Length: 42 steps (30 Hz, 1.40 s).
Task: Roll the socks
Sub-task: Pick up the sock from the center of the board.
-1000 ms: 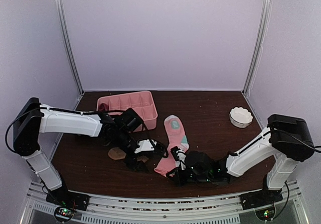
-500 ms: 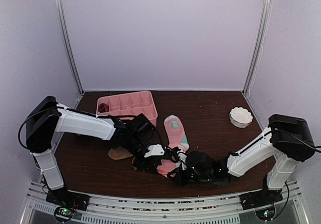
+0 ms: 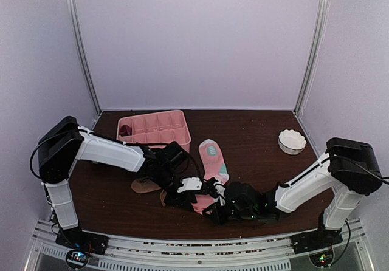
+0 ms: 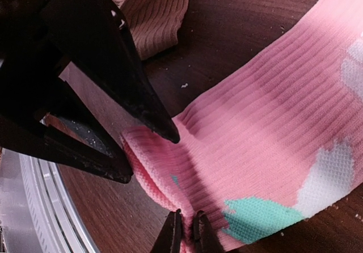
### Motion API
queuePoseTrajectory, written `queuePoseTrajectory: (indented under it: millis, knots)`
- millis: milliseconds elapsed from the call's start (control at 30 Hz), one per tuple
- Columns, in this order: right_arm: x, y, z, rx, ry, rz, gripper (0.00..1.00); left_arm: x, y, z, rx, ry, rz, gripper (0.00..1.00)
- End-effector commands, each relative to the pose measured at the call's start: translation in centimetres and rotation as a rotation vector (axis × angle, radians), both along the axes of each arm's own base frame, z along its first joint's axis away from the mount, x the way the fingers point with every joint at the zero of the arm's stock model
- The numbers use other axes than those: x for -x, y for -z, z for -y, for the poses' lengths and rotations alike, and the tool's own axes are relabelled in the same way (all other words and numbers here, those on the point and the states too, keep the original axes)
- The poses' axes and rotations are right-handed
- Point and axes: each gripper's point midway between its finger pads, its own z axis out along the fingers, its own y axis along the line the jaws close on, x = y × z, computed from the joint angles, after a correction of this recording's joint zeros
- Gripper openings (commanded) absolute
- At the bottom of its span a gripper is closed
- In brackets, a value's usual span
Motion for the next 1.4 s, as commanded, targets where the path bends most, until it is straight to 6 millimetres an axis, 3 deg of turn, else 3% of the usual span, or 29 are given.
queuePoseTrajectory:
  millis: [0, 133, 200, 233, 433, 500, 633, 667, 700, 733, 867, 933, 1000, 1067, 1133, 1233, 1367]
  knots:
    - [0.0, 0.1, 0.4, 0.041, -0.007, -0.009, 0.08, 0.7, 0.6, -0.3, -0.006, 0.009, -0.022, 0.31]
    - [-0.2, -0.1, 0.7, 0.042, 0.009, 0.0, 0.14, 0.7, 0.8, -0.2, -0.015, -0.005, -0.036, 0.16]
    - [-0.5, -0.5, 1.2, 0.026, 0.034, 0.023, 0.28, 0.3, 1.4, -0.2, -0.042, -0.035, -0.044, 0.02]
    - [-0.7, -0.8, 1.5, 0.014, 0.047, 0.041, 0.37, 0.0, 1.6, -0.1, -0.056, -0.055, -0.048, 0.0]
    - [-0.8, -2.3, 3.0, 0.07, 0.08, 0.178, 0.55, 0.7, 1.8, -0.2, -0.112, -0.11, -0.168, 0.0]
    - [-0.5, -2.9, 3.3, 0.106, 0.077, 0.246, 0.66, 1.4, 1.4, -0.3, -0.12, -0.109, -0.221, 0.0]
    - [0.1, -4.9, 4.4, 0.205, 0.106, 0.474, 0.71, 2.6, 0.7, -0.5, -0.158, -0.108, -0.32, 0.0]
    - [0.9, -5.5, 4.6, 0.225, 0.103, 0.542, 0.75, 2.8, 0.5, -0.6, -0.171, -0.106, -0.342, 0.0]
    - [0.9, -6.0, 5.1, 0.256, 0.123, 0.604, 0.9, 3.1, 0.2, -0.7, -0.179, -0.105, -0.365, 0.0]
    - [0.8, -6.4, 5.6, 0.283, 0.154, 0.645, 0.99, 3.2, -0.1, -0.7, -0.185, -0.109, -0.387, 0.0]
    - [-1.0, -8.1, 8.8, 0.354, 0.455, 0.69, 1.0, 3.6, -0.5, -0.9, -0.218, -0.139, -0.442, 0.0]
    - [-0.6, -8.7, 10.1, 0.347, 0.548, 0.723, 1.0, 3.3, -0.4, -0.7, -0.23, -0.168, -0.461, 0.0]
    - [0.6, -8.0, 7.9, 0.354, 0.406, 0.748, 0.98, 2.8, 0.0, -0.4, -0.246, -0.197, -0.483, 0.0]
    - [1.7, -7.0, 5.3, 0.389, 0.235, 0.765, 0.84, 2.2, 0.6, -0.2, -0.27, -0.222, -0.488, 0.0]
    - [2.7, -5.8, 3.8, 0.42, 0.119, 0.76, 0.82, 1.7, 1.2, 0.0, -0.3, -0.246, -0.487, 0.0]
    - [4.3, -5.0, 2.4, 0.333, -0.006, 0.708, 0.81, 0.8, 2.2, 0.1, -0.336, -0.293, -0.473, 0.0]
    - [5.1, -5.7, 1.6, 0.156, -0.058, 0.605, 0.8, 0.0, 2.9, 0.3, -0.361, -0.327, -0.455, 0.0]
